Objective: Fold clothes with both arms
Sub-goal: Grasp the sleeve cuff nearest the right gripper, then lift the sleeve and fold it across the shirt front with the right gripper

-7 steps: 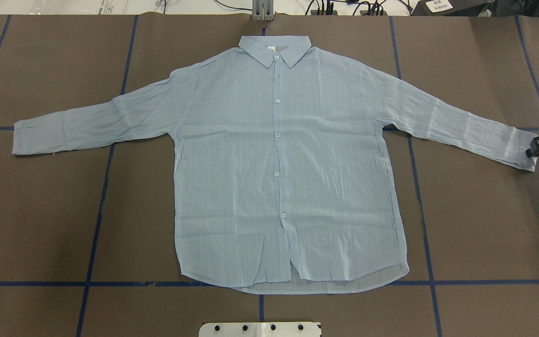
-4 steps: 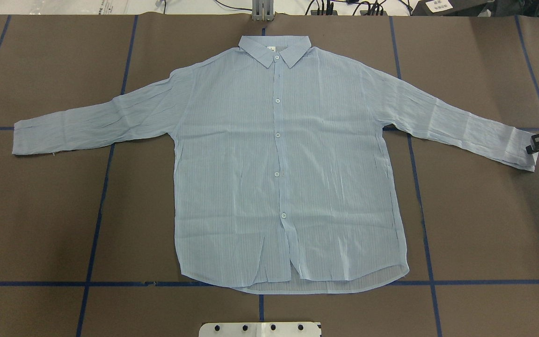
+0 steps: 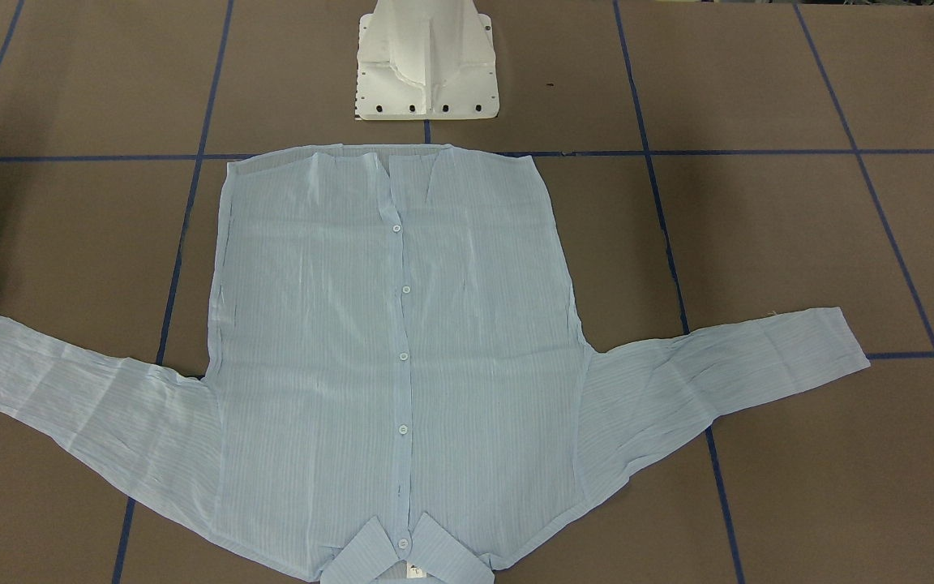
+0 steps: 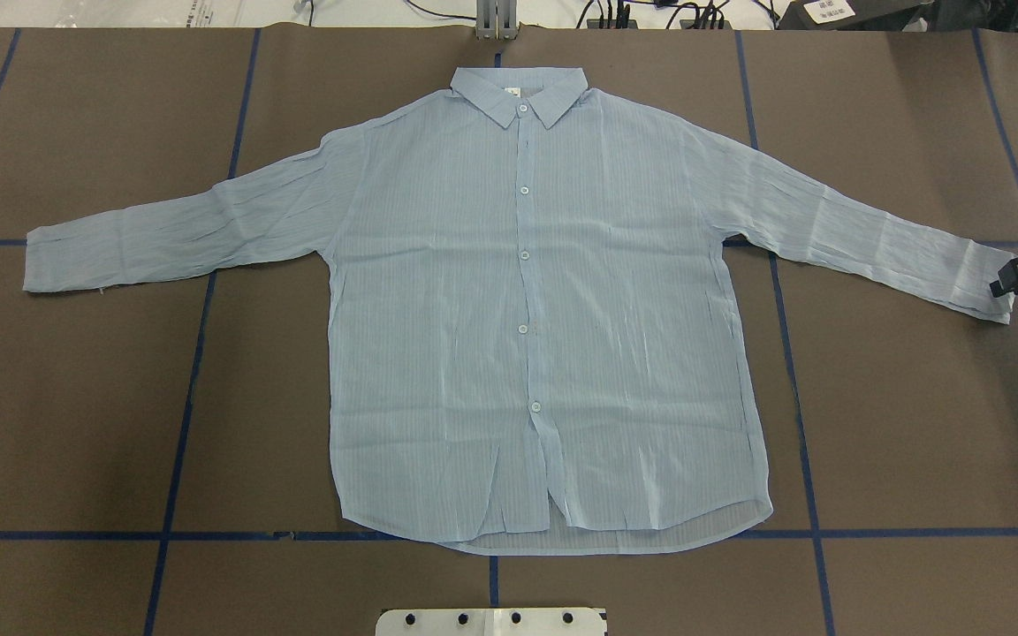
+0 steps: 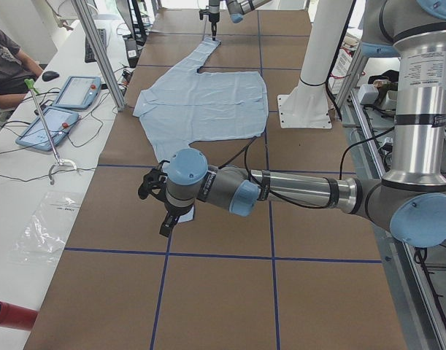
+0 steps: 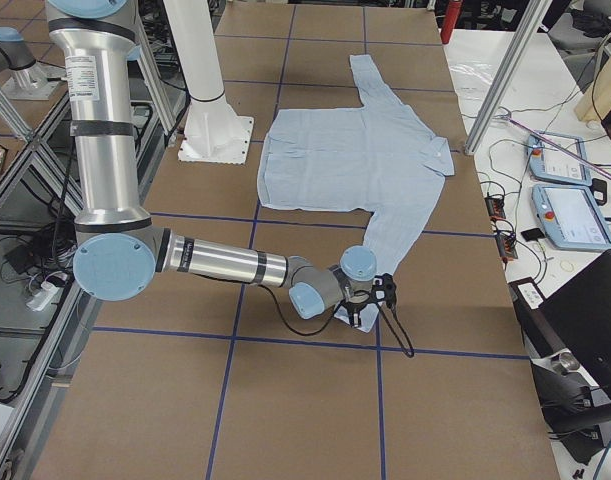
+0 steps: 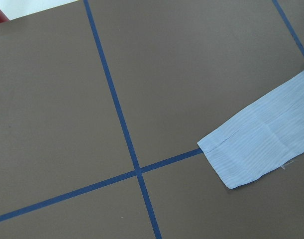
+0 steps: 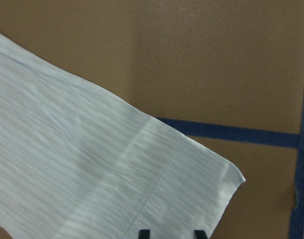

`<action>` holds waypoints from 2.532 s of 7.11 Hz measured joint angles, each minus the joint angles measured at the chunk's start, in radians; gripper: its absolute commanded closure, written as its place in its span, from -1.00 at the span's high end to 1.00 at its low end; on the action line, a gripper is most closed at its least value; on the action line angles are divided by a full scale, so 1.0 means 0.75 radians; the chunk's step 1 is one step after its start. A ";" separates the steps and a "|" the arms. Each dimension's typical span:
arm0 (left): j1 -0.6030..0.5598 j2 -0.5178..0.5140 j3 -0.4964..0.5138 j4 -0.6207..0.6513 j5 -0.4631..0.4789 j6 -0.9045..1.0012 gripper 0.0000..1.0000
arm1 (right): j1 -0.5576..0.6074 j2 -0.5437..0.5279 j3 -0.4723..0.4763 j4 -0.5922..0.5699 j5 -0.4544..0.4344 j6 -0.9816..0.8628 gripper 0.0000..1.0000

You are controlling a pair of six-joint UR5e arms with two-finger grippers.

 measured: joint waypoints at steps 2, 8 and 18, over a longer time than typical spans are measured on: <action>0.000 0.000 0.000 0.000 0.000 0.000 1.00 | 0.000 -0.001 -0.005 -0.003 0.002 0.000 0.47; -0.001 0.001 0.000 0.000 -0.002 0.000 1.00 | -0.010 0.002 -0.012 -0.049 -0.008 0.000 -0.97; 0.000 0.000 0.007 0.000 -0.001 0.001 1.00 | 0.055 0.053 0.478 -0.054 0.217 0.122 -1.00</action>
